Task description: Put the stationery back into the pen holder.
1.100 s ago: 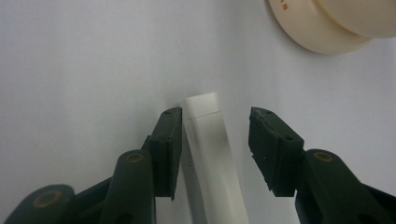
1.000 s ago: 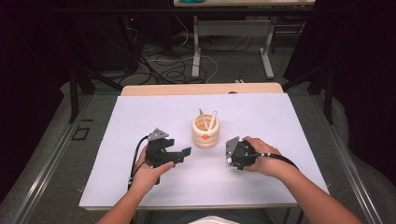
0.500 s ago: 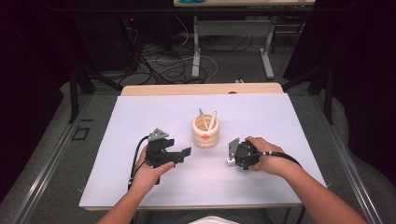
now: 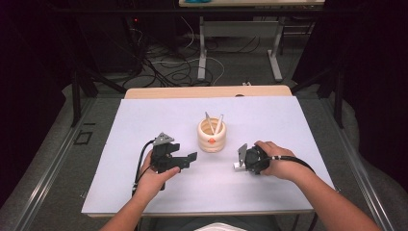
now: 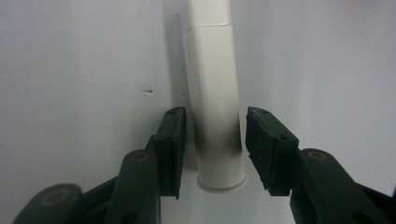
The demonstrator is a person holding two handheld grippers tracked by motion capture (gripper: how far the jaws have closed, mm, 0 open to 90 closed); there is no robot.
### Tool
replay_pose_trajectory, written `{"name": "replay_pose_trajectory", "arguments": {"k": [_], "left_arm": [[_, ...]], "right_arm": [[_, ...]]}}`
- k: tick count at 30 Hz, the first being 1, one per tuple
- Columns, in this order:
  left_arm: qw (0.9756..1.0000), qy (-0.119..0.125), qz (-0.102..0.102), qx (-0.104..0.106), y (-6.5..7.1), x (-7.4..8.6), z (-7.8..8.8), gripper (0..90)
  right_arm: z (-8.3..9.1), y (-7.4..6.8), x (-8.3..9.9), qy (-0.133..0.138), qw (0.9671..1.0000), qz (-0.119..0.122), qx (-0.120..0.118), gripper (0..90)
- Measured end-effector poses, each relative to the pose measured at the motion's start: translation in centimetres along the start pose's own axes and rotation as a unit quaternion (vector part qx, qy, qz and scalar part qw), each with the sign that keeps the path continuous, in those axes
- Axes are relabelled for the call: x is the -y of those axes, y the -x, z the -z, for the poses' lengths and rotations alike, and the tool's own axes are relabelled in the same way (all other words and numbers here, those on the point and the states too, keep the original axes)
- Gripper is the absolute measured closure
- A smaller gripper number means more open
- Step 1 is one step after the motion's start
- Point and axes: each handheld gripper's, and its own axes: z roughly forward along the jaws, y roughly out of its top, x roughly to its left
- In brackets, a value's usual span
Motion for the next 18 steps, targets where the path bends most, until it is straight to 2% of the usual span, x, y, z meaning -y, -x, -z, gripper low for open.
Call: {"name": "replay_pose_trajectory", "arguments": {"k": [3,6,11,12,15,16,18], "left_arm": [[1.0,-0.001,-0.002,0.0,-0.02,0.01,-0.02,16.6],[1.0,-0.003,-0.001,0.001,-0.02,0.01,-0.03,16.6],[1.0,-0.004,-0.003,0.0,-0.03,0.02,-0.06,16.6],[1.0,-0.004,-0.003,0.0,-0.03,0.02,-0.07,16.6],[1.0,-0.004,-0.003,0.0,-0.02,0.03,-0.1,16.7],[1.0,-0.004,-0.003,0.0,-0.02,0.03,-0.11,16.7],[1.0,-0.003,-0.004,0.0,-0.03,0.03,-0.14,16.7]], "right_arm": [[-0.1,0.01,-0.1,-0.007,0.9999,0.006,-0.005,58.9],[-0.36,-0.13,-0.18,-0.004,0.9999,0.01,0.0,60.7],[-0.29,-0.15,-0.37,-0.02,0.9995,0.024,0.002,65.5],[-0.31,-0.1,-0.39,-0.021,0.9993,0.031,0.003,65.7],[-0.33,-0.27,-0.43,-0.023,0.9992,0.032,0.008,66.3],[-0.41,-0.31,-0.4,-0.017,0.9991,0.037,0.012,66.5],[-0.33,-0.33,-0.45,-0.023,0.9989,0.041,0.01,66.9]]}}
